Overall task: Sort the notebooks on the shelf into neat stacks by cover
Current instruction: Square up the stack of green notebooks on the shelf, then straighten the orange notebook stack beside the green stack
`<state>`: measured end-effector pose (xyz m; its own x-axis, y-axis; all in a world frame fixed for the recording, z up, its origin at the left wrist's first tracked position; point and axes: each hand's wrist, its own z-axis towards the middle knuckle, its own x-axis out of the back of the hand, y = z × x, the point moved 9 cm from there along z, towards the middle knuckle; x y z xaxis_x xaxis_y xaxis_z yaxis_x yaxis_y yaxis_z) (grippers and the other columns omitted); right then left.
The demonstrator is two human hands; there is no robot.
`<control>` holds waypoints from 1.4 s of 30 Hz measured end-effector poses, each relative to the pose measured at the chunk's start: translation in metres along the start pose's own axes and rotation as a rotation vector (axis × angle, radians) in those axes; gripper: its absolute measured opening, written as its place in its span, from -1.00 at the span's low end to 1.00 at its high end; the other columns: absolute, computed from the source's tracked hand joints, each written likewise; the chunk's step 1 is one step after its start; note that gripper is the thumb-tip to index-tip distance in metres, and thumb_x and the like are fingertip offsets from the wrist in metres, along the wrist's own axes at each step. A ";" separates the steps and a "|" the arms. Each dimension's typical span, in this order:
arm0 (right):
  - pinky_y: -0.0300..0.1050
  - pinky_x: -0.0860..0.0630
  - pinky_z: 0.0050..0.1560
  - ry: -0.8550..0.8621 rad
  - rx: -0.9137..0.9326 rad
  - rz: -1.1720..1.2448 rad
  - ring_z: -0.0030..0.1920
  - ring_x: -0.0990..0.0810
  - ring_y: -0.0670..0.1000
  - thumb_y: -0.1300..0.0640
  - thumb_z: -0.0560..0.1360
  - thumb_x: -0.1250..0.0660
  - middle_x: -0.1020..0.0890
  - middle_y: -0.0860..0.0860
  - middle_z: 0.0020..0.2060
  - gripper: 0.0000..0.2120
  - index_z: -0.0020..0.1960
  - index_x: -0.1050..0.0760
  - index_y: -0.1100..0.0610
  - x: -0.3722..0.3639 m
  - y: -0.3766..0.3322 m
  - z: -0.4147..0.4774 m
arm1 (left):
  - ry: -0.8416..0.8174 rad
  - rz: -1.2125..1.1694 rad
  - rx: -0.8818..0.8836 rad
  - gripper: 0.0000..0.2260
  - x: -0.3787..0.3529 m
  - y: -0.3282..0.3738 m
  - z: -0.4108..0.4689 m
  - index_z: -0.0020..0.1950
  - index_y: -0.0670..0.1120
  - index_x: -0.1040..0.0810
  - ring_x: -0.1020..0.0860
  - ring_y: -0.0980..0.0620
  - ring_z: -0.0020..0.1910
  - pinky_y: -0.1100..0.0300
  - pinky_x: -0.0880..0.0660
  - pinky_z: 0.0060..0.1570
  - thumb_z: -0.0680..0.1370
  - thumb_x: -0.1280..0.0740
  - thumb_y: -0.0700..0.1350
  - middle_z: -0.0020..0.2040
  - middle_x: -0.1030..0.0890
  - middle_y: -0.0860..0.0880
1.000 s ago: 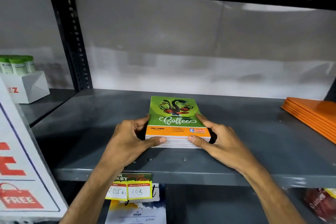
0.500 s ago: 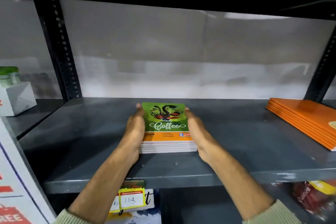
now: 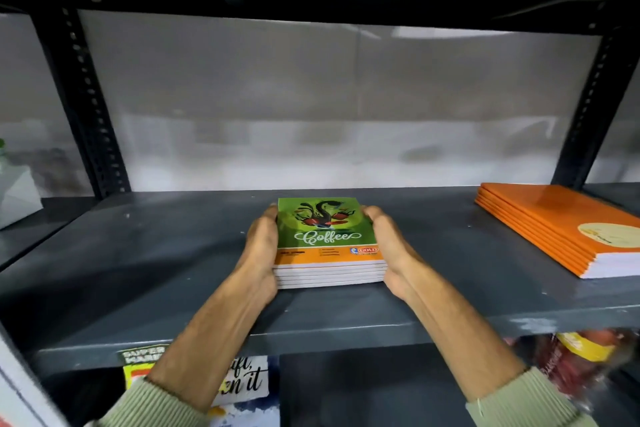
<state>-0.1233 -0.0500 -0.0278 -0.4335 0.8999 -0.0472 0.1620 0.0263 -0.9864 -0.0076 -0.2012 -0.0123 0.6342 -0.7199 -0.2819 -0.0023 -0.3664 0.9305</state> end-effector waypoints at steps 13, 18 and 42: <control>-0.02 -0.01 0.52 -0.042 0.149 -0.219 0.59 -0.09 -0.08 -0.35 0.58 -0.01 -0.11 -0.14 0.60 -0.33 0.61 -0.06 -0.11 0.117 -0.045 -0.006 | 0.215 0.450 -0.344 -0.31 -0.082 0.035 -0.035 0.57 0.03 -0.28 -0.30 -0.08 0.52 -0.02 -0.19 0.48 0.53 -0.10 0.37 0.56 -0.33 -0.01; 0.05 -0.10 0.53 0.121 0.265 -0.151 0.50 -0.31 -0.10 -0.54 0.28 -0.15 -0.37 -0.20 0.49 -0.16 0.48 -0.37 -0.19 0.259 -0.079 0.001 | 0.018 0.336 -0.366 -0.45 -0.219 0.005 -0.045 0.50 -0.10 -0.40 -0.41 -0.12 0.45 0.03 -0.30 0.42 0.63 -0.13 0.21 0.49 -0.45 -0.14; 0.14 -0.56 0.11 0.147 -0.017 0.037 -0.14 -0.68 0.18 -0.05 0.59 -0.23 -0.77 0.09 -0.22 -0.70 -0.07 -0.66 0.09 0.444 -0.037 -0.003 | -0.138 -0.032 0.025 -0.65 -0.392 -0.137 -0.053 0.41 0.03 -0.48 -0.72 -0.06 -0.21 0.20 -0.60 -0.48 0.68 -0.13 0.08 0.11 -0.72 -0.14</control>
<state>-0.3194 0.3495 -0.0115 -0.2931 0.9543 -0.0583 0.1907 -0.0014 -0.9816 -0.2155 0.1624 -0.0166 0.5220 -0.7813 -0.3421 -0.0044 -0.4036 0.9149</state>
